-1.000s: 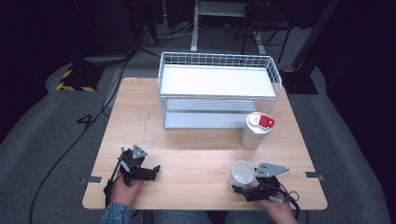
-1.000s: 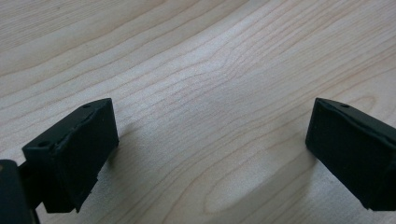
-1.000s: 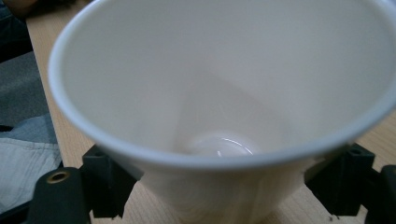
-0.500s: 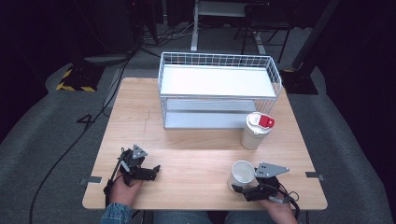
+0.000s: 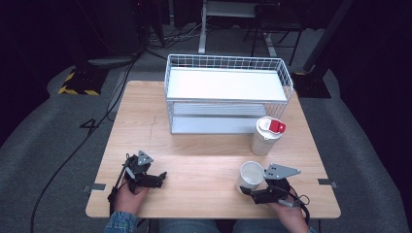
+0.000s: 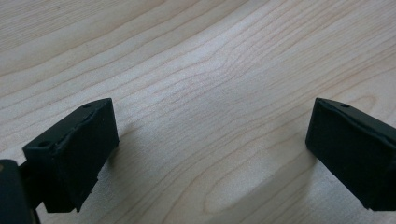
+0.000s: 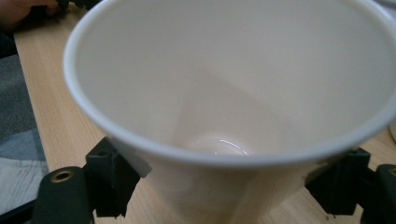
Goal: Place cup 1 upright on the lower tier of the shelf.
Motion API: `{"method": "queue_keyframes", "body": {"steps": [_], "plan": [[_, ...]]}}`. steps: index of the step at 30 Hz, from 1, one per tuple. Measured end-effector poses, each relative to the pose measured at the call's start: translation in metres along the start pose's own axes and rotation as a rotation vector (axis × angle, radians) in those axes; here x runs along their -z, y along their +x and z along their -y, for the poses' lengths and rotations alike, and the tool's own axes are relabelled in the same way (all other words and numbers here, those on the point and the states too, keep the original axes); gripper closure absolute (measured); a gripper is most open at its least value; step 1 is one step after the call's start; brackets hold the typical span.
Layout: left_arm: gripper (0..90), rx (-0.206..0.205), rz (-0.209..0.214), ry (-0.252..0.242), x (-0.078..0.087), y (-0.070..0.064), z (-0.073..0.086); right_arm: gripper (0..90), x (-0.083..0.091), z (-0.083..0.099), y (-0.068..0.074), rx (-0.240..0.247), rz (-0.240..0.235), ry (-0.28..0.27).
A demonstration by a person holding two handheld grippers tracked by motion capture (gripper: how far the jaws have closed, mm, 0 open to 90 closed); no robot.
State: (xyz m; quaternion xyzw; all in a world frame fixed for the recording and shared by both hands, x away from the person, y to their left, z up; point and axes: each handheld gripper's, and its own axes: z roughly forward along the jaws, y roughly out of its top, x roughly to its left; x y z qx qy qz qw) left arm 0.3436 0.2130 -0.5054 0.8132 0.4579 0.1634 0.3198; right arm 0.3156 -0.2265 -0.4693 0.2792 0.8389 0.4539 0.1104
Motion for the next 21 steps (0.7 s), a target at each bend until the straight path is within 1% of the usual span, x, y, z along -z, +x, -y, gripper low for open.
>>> {"method": "queue_keyframes", "body": {"steps": [5,8,11,12,16,18,21], "plan": [[3.1,0.003,-0.002,0.001,0.000,-0.001,0.001,22.0,-0.004,-0.014,-0.005,-0.010,0.026,-0.007],[3.2,0.006,0.000,0.000,0.001,-0.001,0.001,22.0,-0.006,-0.025,-0.008,-0.005,0.045,-0.020],[3.4,-0.005,-0.004,-0.002,0.001,-0.001,0.002,22.0,-0.009,-0.036,-0.012,-0.002,0.064,-0.030],[3.4,-0.002,-0.004,-0.002,0.002,-0.001,0.002,22.0,-0.010,-0.040,-0.013,0.004,0.073,-0.029],[3.4,-0.003,-0.008,-0.006,0.002,-0.001,0.002,22.0,-0.016,-0.055,-0.015,0.021,0.090,-0.031],[3.5,0.007,-0.009,-0.006,0.002,-0.002,0.003,22.0,-0.021,-0.062,-0.016,0.031,0.098,-0.032],[3.5,0.011,-0.008,-0.005,0.002,-0.002,0.003,22.0,-0.029,-0.072,-0.019,0.031,0.111,-0.028]]}}
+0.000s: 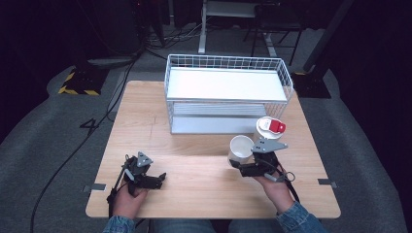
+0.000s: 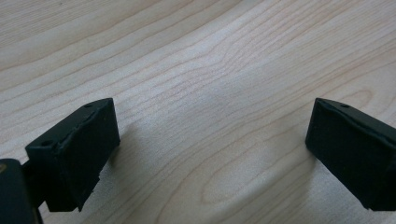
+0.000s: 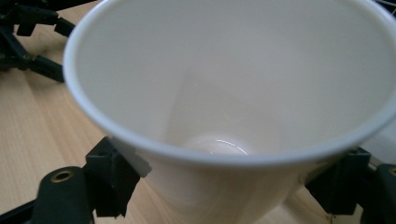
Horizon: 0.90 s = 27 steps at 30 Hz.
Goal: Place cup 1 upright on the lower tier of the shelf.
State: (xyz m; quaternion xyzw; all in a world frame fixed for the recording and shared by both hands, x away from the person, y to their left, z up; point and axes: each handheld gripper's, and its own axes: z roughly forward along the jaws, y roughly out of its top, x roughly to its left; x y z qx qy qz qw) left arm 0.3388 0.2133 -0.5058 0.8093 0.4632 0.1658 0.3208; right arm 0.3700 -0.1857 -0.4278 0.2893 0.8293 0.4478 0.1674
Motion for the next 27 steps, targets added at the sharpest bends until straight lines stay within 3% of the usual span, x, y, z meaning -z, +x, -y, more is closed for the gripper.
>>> {"method": "queue_keyframes", "body": {"steps": [17,23,27], "plan": [[3.5,-0.002,-0.001,-0.001,0.000,0.000,0.000,22.0,-0.045,-0.039,-0.015,-0.021,0.043,-0.034],[3.8,-0.001,0.004,0.000,0.000,0.001,0.000,22.0,-0.064,-0.047,-0.025,-0.080,0.060,-0.065],[3.8,-0.001,0.004,0.000,0.000,0.001,0.000,22.0,-0.077,-0.053,-0.028,-0.081,0.097,-0.073]]}}
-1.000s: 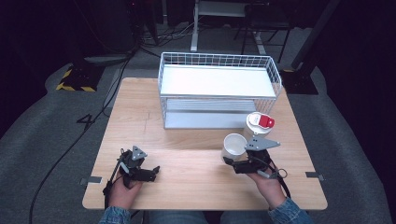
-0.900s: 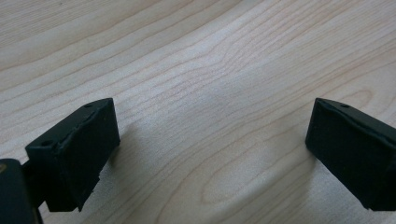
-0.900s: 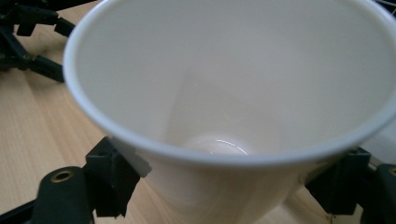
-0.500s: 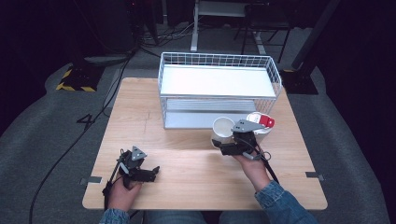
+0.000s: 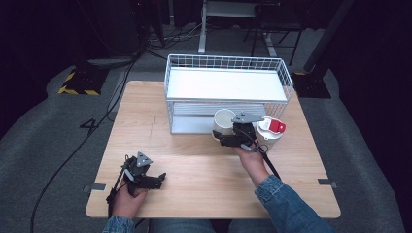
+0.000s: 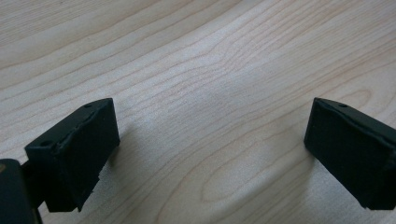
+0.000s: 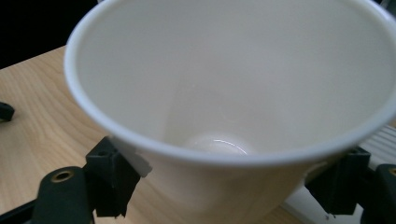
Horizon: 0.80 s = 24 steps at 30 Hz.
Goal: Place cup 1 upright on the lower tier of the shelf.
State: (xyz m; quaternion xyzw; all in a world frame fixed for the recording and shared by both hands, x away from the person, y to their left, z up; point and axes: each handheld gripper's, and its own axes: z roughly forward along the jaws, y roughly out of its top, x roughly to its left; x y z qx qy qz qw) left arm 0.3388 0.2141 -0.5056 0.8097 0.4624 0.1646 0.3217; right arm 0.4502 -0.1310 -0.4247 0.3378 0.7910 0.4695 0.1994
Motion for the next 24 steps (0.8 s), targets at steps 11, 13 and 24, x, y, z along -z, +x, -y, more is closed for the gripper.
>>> {"method": "queue_keyframes", "body": {"steps": [11,13,24], "plan": [[3.8,0.000,0.003,0.004,0.000,0.001,-0.001,22.0,-0.031,-0.001,-0.003,-0.005,0.061,-0.018],[3.8,-0.001,0.002,0.004,0.000,0.001,-0.001,22.0,-0.037,-0.001,-0.003,-0.003,0.086,-0.014],[3.8,0.002,-0.002,0.003,-0.001,0.001,-0.001,22.0,-0.062,-0.003,-0.007,0.008,0.125,-0.012]]}}
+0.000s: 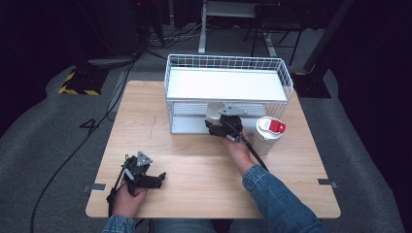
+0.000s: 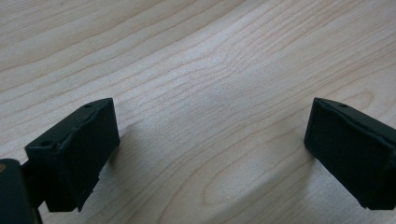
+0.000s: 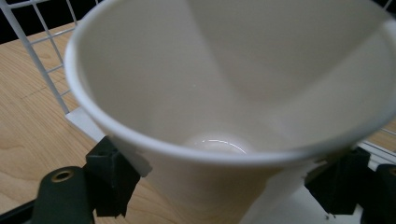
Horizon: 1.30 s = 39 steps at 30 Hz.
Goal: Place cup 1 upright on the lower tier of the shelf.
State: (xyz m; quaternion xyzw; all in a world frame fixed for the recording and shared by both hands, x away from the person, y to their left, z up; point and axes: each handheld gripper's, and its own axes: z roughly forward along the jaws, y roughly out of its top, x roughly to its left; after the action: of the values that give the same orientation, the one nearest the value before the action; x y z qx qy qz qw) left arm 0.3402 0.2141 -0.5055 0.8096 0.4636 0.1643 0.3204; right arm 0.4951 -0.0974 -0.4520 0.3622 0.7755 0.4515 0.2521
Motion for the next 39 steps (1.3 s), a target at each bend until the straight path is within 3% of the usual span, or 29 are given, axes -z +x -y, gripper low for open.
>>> {"method": "queue_keyframes", "body": {"steps": [14,19,29,39], "plan": [[3.8,0.000,0.000,0.000,0.000,0.000,0.000,22.0,-0.023,0.004,-0.005,-0.006,0.033,-0.001],[3.8,0.000,0.000,0.000,0.000,0.000,0.000,22.0,-0.031,0.008,-0.012,-0.035,0.043,0.001],[3.8,0.000,0.000,0.000,0.000,0.000,0.000,21.9,-0.037,0.009,-0.019,-0.079,0.032,0.017],[3.8,0.000,0.000,0.000,0.000,0.000,0.000,21.5,-0.039,0.009,-0.019,-0.086,0.023,0.021]]}}
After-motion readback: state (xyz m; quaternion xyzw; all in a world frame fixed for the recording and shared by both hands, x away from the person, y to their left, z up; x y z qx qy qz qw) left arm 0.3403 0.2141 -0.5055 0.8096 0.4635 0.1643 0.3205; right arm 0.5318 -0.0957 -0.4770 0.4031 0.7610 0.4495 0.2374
